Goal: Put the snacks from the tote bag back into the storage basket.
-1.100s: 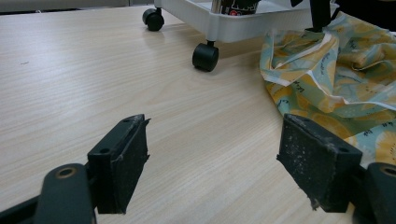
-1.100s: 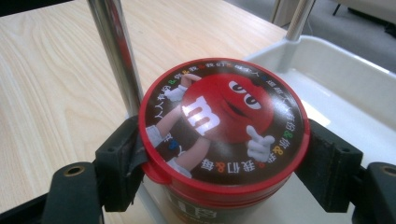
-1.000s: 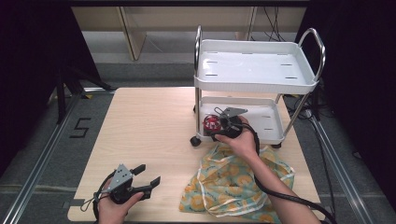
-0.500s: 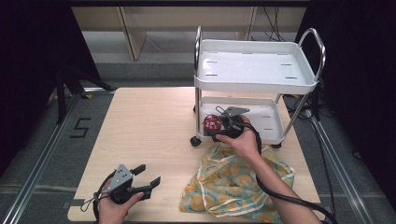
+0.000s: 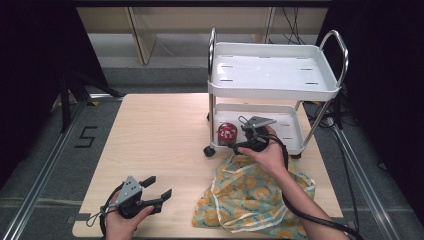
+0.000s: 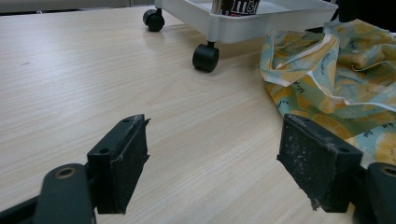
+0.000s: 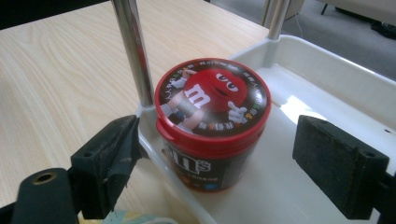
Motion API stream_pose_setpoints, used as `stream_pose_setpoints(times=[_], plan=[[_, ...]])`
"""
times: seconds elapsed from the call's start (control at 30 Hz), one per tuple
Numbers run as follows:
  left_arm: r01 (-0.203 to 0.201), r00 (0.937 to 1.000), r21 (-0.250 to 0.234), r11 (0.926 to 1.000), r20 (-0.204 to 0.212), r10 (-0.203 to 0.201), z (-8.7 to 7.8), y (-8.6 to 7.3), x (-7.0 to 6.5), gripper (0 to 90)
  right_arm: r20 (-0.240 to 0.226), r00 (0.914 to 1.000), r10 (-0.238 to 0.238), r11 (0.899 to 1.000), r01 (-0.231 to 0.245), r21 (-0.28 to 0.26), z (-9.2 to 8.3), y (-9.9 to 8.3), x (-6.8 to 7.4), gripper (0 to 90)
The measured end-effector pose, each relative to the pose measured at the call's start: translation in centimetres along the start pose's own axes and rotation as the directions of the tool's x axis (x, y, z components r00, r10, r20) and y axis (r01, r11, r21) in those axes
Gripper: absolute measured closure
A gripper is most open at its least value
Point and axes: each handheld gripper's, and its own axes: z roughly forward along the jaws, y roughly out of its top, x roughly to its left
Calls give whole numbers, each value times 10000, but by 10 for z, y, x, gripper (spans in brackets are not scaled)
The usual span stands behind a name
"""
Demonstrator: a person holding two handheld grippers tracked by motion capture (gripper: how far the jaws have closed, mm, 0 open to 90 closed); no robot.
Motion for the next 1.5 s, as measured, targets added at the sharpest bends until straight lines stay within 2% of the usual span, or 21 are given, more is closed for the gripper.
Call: stream_pose_setpoints(times=[0.1,0.13,0.17,0.2,0.23,0.37,0.4,0.43,0.53,0.57,0.73,0.8,0.83,0.9,0.93,1.07,1.1,1.27,1.4,1.47,1.5], plan=[[-3,10000,12,10000,-4,3,0,0,0,233,-155,9998,-138,9999,137,-66,-4,0,-1,164],[-9,10000,15,10000,-3,9,0,0,0,233,56,10000,-29,10000,29,-23,-6,-1,1,170],[29,10000,-26,10000,11,-29,0,0,0,233,33,9998,173,9998,-173,-58,-9,-2,2,170],[-5,10000,8,10000,-4,5,0,0,0,233,-138,9998,-138,9998,136,-138,-10,-2,1,170],[6,10000,13,10000,-10,-6,0,0,0,233,61,10000,-17,9999,18,-112,-11,-3,2,172],[-12,10000,14,10000,-10,12,0,0,0,233,26,10000,-56,9999,56,-123,-18,-6,4,179],[-9,10000,8,10000,-12,9,0,0,0,232,21,9998,213,9998,-213,-48,-21,-6,7,181],[-8,10000,11,10000,-13,8,0,0,0,233,-5,10000,-51,9999,51,-150,-24,-7,7,182],[8,10000,2,10000,-30,-8,0,0,0,233,-171,9998,-84,9998,82,-157,-27,-9,8,185],[17,10000,2,10000,-37,-17,0,0,0,233,19,9999,-98,9998,99,-195,-30,-10,9,186],[5,10000,-8,10000,-34,-5,0,0,0,233,-67,9999,78,9999,-79,-136,-40,-21,14,189],[30,10000,-54,10000,-30,-30,1,0,-1,232,-4,10000,-86,9998,86,-185,-44,-24,14,189],[43,10000,-63,10000,-44,-43,0,0,-1,233,-24,9999,108,9999,-108,-112,-47,-25,16,189],[52,10000,-67,10000,-47,-52,1,0,0,233,-32,9999,-121,9998,120,-183,-50,-26,16,189],[50,10000,-59,10000,-52,-50,1,0,-1,233,-129,9999,-10,9999,8,-124,-52,-27,17,189],[31,10000,-86,10000,-8,-31,1,0,0,233,100,9999,-126,9995,129,-276,-60,-32,17,190],[46,10000,-84,10000,-26,-47,0,0,0,233,-37,10000,-54,9999,53,-163,-62,-33,17,191],[16,10000,-43,10000,-72,-16,0,0,0,233,30,9995,300,9995,-299,-112,-71,-42,22,191],[38,9999,-42,10000,-94,-39,0,0,0,233,27,10000,35,9998,-34,-211,-78,-48,21,191],[37,9999,-57,10000,-96,-38,0,0,0,232,89,9996,276,9995,-274,-132,-82,-52,23,190],[37,10000,-96,9999,-46,-37,1,0,0,232,117,9999,71,9996,-67,-277,-82,-54,21,190]])
